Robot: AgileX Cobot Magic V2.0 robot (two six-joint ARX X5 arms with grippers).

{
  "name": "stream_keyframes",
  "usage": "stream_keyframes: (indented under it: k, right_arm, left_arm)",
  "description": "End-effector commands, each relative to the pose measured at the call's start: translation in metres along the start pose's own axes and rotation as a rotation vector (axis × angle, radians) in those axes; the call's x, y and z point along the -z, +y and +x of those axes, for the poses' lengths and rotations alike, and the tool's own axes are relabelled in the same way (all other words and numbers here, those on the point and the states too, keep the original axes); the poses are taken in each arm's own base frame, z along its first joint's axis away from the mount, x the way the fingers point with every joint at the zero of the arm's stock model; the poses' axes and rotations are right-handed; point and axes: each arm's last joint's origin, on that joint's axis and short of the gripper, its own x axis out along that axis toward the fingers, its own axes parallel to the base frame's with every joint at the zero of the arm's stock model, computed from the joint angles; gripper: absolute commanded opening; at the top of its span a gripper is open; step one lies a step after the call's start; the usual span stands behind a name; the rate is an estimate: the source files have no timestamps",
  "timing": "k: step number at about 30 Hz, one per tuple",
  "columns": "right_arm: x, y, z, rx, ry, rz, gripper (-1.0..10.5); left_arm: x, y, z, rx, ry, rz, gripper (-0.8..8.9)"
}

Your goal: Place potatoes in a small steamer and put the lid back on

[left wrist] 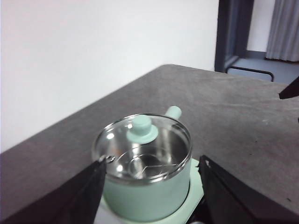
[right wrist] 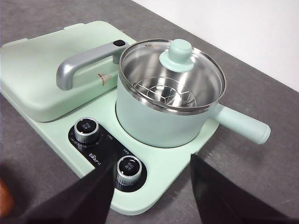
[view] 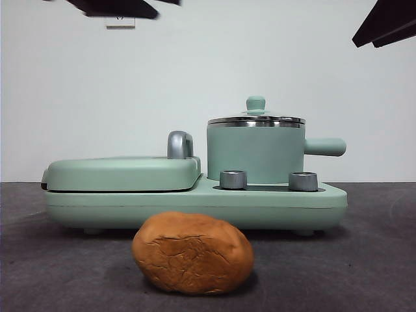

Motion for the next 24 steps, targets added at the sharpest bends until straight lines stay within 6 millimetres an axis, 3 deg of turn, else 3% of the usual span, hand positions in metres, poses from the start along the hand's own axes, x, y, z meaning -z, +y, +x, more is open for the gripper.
stream_keyframes:
  k: [1,13,19,24]
  right_arm:
    - [-0.006,-0.001,-0.001,0.001,-0.019,-0.012,2.5]
    - [-0.006,-0.001,-0.001,0.001,-0.019,-0.012,2.5]
    - [-0.006,-0.001,-0.001,0.002,-0.019,-0.012,2.5]
    - [-0.006,-0.001,-0.001,0.002,-0.019,-0.012,2.5]
  left_arm:
    - [-0.01,0.004,0.025,0.022,-0.007,-0.002,3.07]
    - [-0.019,0.022,0.126,0.078,0.017,-0.005,3.07]
    - [-0.008,0.029,0.167,0.09,0.039,-0.012,3.07]
    - [0.009,0.031,0.185,0.098,0.068,-0.015,3.07]
